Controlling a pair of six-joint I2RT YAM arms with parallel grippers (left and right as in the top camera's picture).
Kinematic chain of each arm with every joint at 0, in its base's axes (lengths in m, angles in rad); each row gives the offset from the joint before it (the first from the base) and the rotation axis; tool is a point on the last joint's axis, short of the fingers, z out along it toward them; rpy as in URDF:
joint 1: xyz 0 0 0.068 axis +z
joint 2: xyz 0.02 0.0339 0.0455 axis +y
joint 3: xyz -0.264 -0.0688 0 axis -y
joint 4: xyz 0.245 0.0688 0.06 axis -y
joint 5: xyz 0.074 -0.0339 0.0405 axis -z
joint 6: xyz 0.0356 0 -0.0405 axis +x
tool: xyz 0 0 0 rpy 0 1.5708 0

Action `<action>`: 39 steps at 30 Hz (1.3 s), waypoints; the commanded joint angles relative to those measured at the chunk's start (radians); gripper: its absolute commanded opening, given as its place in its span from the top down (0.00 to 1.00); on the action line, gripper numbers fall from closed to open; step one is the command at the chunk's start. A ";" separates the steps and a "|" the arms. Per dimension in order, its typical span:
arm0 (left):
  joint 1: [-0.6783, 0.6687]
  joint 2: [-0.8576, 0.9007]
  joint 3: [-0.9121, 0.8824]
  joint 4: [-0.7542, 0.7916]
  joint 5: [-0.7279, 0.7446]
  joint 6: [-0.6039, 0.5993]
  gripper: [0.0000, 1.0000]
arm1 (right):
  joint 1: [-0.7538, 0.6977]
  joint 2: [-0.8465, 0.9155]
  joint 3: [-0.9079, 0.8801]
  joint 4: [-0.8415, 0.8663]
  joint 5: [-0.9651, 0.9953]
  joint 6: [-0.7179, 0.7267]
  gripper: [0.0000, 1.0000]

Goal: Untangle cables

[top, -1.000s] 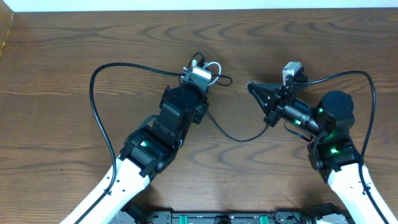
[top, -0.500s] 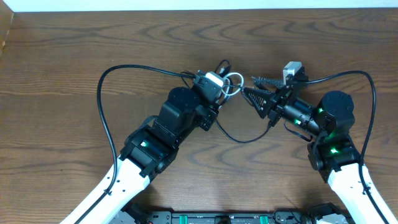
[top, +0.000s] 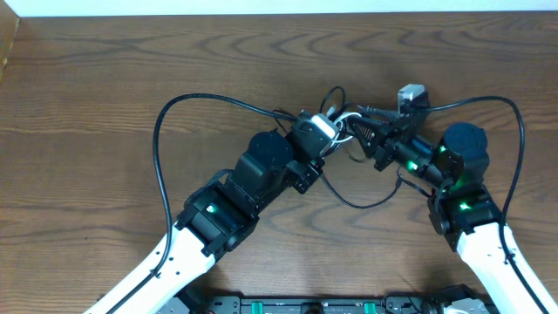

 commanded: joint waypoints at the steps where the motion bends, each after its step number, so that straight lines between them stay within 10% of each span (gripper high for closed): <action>1: -0.002 -0.014 0.015 0.010 -0.040 0.021 0.92 | 0.004 0.005 0.006 -0.053 0.171 0.022 0.67; 13: -0.003 -0.014 0.015 0.008 -0.036 0.021 0.92 | -0.002 0.005 0.006 -0.212 0.503 0.043 0.62; 39: -0.003 -0.014 0.015 0.008 -0.130 0.024 0.92 | -0.003 0.000 0.006 -0.002 -0.135 -0.098 0.51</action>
